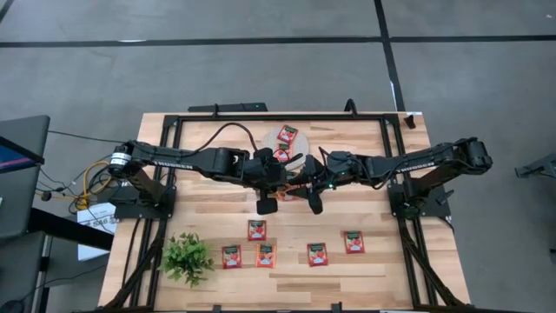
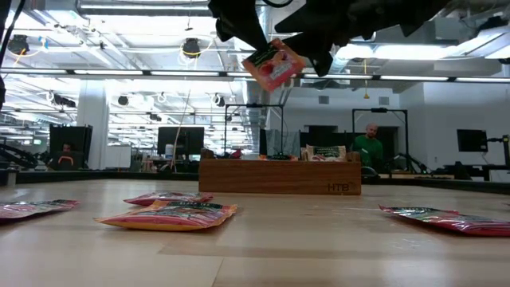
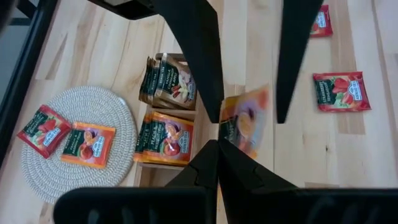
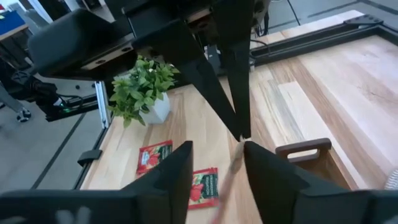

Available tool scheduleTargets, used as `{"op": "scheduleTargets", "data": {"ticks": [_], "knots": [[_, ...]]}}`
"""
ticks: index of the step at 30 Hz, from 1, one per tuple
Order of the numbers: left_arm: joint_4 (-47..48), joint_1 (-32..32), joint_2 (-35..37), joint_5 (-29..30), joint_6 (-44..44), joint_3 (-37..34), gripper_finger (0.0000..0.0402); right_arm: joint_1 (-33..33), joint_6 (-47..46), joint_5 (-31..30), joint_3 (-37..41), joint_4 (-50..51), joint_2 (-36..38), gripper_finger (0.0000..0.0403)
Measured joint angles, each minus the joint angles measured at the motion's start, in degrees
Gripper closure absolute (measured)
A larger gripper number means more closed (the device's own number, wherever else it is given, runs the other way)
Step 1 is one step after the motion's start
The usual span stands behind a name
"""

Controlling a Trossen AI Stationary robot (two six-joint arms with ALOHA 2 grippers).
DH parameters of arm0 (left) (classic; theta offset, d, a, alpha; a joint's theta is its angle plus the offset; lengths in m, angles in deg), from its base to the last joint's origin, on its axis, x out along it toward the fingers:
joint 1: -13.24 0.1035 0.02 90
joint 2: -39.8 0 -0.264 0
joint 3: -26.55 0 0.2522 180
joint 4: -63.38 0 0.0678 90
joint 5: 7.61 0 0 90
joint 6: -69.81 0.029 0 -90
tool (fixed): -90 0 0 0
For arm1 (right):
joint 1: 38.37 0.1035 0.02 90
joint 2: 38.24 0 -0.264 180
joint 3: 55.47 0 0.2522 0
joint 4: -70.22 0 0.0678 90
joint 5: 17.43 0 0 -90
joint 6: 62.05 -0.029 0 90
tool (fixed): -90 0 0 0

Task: Pick & Place Tea
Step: Put the orange tea bag into the middle section of the wooden organizer

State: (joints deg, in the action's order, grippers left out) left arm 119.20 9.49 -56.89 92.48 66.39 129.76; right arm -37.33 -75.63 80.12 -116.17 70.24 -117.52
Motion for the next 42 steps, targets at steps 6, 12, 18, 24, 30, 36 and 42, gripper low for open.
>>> {"op": "scheduleTargets", "data": {"ticks": [6,12,18,24,30,36,42], "knots": [[0.0,0.0,0.0,-0.2,0.0,0.0,0.0401,0.0,0.1,-0.1,0.0,0.0,0.0,0.0332],[0.0,0.0,0.0,-0.5,0.2,0.0,0.0401,0.0,0.6,-0.2,0.0,0.0,0.0,0.0396],[-0.1,0.0,0.0,-0.6,0.2,0.0,0.0401,0.0,0.5,-0.7,0.0,0.1,0.0,0.0401],[-0.1,0.0,0.0,-0.6,0.2,0.0,0.0401,0.0,0.1,-3.3,0.0,2.3,0.0,0.0402],[-0.5,0.0,0.0,-0.5,0.1,0.0,0.0401,0.0,0.1,-5.1,0.0,3.3,0.0,0.0403],[-0.6,0.0,0.0,-0.3,0.0,0.0,0.0401,0.0,0.1,-6.5,0.0,3.4,0.0,0.0403],[0.3,0.0,0.1,1.9,1.6,0.0,0.0402,-0.1,0.1,-7.7,0.0,3.5,0.0,0.0403]]}}
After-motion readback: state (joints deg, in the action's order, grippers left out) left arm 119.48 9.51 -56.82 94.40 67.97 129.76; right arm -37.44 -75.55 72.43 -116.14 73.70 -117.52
